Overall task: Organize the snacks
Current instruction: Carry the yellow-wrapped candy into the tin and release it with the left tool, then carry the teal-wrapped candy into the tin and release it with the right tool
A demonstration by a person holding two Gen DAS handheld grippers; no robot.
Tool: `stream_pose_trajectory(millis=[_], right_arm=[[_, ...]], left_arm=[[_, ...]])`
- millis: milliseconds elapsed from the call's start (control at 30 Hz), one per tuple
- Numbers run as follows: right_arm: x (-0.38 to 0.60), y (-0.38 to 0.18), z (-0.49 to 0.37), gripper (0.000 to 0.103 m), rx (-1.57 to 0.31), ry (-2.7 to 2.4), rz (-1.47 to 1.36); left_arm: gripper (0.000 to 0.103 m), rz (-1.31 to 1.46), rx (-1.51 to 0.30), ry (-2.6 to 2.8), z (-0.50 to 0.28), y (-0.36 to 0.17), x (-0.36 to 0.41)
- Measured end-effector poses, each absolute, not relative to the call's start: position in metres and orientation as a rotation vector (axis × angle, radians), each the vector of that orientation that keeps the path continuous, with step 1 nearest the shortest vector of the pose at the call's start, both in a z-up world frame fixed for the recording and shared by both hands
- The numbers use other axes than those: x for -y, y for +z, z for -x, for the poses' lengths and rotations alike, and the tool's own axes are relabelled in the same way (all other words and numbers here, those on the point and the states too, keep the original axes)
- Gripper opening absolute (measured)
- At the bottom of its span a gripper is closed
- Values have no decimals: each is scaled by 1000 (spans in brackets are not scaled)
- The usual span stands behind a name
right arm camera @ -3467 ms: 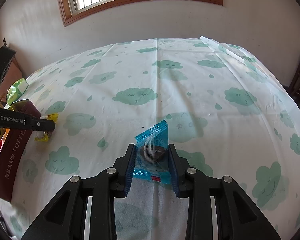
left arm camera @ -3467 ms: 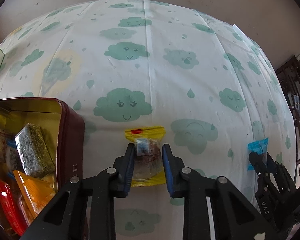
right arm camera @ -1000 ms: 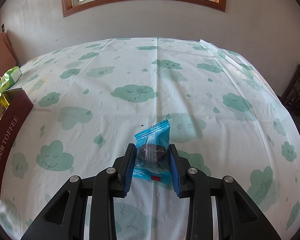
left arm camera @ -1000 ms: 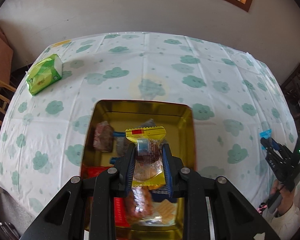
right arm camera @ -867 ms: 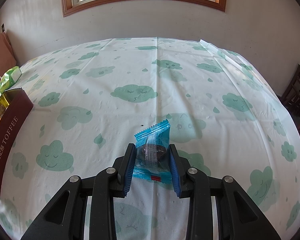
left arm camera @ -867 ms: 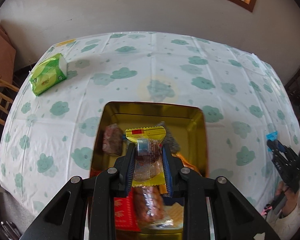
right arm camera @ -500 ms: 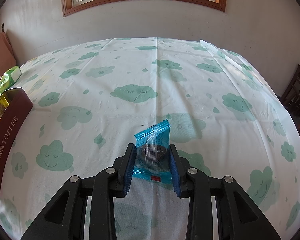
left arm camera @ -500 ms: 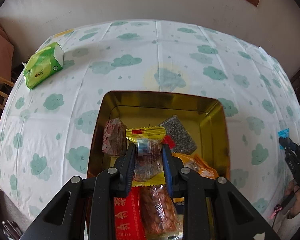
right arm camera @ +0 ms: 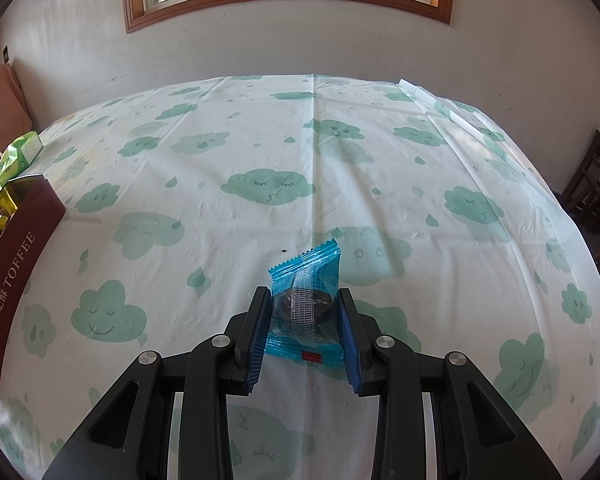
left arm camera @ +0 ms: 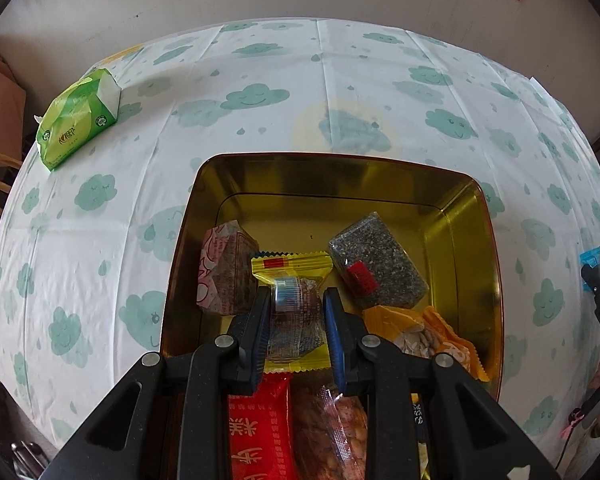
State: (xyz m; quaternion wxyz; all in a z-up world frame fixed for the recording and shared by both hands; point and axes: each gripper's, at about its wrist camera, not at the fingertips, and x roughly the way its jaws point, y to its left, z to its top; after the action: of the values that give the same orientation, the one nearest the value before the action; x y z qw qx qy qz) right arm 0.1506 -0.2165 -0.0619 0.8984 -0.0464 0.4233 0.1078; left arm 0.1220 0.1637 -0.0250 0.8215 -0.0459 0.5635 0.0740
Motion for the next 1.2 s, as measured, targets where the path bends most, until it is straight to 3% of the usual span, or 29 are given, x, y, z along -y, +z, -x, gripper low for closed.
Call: stream_pose_trajectory(millis=[333, 500, 1200], right_arm=[[216, -62, -151, 34, -876, 223, 96], [217, -62, -151, 34, -876, 223, 96], [216, -62, -151, 35, -876, 221, 98]], left_arm=[[26, 87, -1194, 157, -122, -26, -162], [39, 78, -1178, 171, -120, -22, -161], [55, -4, -1062, 191, -97, 14, -140]])
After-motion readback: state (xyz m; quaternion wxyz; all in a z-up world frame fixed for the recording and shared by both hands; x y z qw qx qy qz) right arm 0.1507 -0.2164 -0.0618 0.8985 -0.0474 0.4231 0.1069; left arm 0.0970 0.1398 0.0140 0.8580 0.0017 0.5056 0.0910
